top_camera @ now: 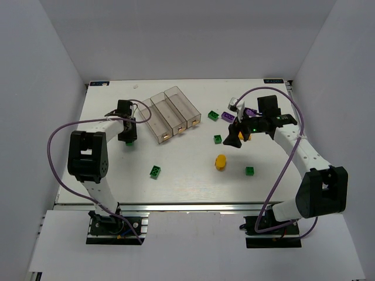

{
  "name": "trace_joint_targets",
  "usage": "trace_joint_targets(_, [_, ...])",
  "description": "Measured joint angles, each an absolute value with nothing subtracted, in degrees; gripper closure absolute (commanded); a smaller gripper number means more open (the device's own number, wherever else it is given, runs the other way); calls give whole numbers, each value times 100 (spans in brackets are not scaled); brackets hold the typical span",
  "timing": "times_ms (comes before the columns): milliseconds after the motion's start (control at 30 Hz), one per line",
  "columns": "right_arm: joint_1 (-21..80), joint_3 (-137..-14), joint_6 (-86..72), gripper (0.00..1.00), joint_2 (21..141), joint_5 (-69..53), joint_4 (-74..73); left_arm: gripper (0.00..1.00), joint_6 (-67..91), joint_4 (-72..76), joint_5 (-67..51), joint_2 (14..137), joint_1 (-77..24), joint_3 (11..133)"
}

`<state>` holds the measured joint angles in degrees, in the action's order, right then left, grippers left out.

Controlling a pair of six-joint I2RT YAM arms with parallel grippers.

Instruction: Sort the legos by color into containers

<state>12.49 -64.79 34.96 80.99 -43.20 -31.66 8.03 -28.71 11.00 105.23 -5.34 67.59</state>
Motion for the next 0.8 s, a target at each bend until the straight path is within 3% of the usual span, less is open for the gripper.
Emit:
trace_joint_targets(100, [1249, -6479, 3518, 42, 8099, -4313, -3173, 98, 888, -2947, 746, 10436, -537, 6973])
trace_joint_targets(133, [1249, -6479, 3520, 56, 8099, -4311, -3170, 98, 950, -2943, 534, 10342, -541, 7030])
trace_joint_targets(267, [1251, -6479, 3450, 87, 8132, -4316, -3144, 97, 1448, -2635, -416, 9843, -585, 7126])
trace_joint_targets(300, [1251, -6482, 3448, 88, 8152, -4320, -3138, 97, 1634, -2488, -681, 9717, -591, 7148])
trace_joint_targets(400, [1251, -6482, 3374, 87, 8232, -4320, -3138, 94, 2073, -2130, -1177, 9598, -620, 7218])
trace_joint_targets(500, [1251, -6482, 3339, 79, 8276, -4298, -3138, 84, 2443, -1865, -1483, 9671, -639, 7238])
trace_joint_targets(600, [1251, -6482, 3317, 69, 8276, -4268, -3116, 65, 2657, -1826, -1647, 9957, -650, 7459])
trace_joint_targets(633, [1251, -6482, 3306, 61, 8276, -4250, -3103, 60, 2707, -1806, -1686, 10097, -650, 7546])
trace_joint_targets(667, [1251, -6482, 3291, 57, 8276, -4233, -3098, 48, 2751, -1798, -1726, 10232, -650, 7636])
trace_joint_targets(733, [1251, -6479, 3269, 45, 8276, -4195, -3059, 45, 2805, -1780, -1772, 10479, -650, 7760])
trace_joint_targets(800, [1251, -6479, 3264, 41, 8276, -4152, -3011, 40, 2842, -1835, -1815, 10683, -650, 7852])
